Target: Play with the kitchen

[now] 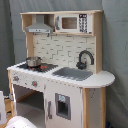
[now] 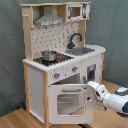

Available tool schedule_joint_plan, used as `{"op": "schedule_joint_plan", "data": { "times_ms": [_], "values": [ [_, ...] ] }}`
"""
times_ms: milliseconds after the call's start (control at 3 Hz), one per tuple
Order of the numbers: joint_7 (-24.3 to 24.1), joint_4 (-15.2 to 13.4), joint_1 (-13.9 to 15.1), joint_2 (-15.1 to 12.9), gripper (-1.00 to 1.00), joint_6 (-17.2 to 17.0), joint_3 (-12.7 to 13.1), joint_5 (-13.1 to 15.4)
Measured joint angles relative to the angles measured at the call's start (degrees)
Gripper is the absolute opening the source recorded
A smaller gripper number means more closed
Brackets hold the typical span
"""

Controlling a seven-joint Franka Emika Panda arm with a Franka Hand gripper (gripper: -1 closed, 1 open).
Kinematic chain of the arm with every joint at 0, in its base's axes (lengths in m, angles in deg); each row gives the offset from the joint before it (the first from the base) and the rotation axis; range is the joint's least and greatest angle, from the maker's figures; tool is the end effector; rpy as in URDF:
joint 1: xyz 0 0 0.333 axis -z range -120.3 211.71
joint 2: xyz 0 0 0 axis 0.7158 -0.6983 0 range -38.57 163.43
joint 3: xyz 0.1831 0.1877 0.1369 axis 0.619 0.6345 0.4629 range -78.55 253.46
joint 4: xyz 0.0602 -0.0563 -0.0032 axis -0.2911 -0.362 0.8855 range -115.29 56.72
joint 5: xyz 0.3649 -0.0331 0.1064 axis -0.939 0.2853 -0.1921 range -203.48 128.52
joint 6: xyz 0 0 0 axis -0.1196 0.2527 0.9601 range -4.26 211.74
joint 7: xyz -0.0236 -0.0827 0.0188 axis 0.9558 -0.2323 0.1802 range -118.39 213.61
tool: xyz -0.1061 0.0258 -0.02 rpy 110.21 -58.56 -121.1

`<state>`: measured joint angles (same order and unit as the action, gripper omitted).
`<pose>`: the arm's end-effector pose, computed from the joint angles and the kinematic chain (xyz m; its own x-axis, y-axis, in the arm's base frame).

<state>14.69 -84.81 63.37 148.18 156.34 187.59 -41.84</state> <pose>0.1843 0.4312 0.2494 0.1262 0.8750 0.4673 0.0915 -0.4793 0.8728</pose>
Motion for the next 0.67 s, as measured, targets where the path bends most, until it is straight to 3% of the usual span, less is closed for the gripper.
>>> {"op": "schedule_joint_plan", "data": {
  "times_ms": [333, 667],
  "values": [
    [0.43, -1.16, 5.60, 0.02, 1.00, 1.38, 0.74, 0.22],
    [3.81, 0.26, 9.33, 0.03, 1.00, 3.86, 0.25, 0.24]
  ]
}}
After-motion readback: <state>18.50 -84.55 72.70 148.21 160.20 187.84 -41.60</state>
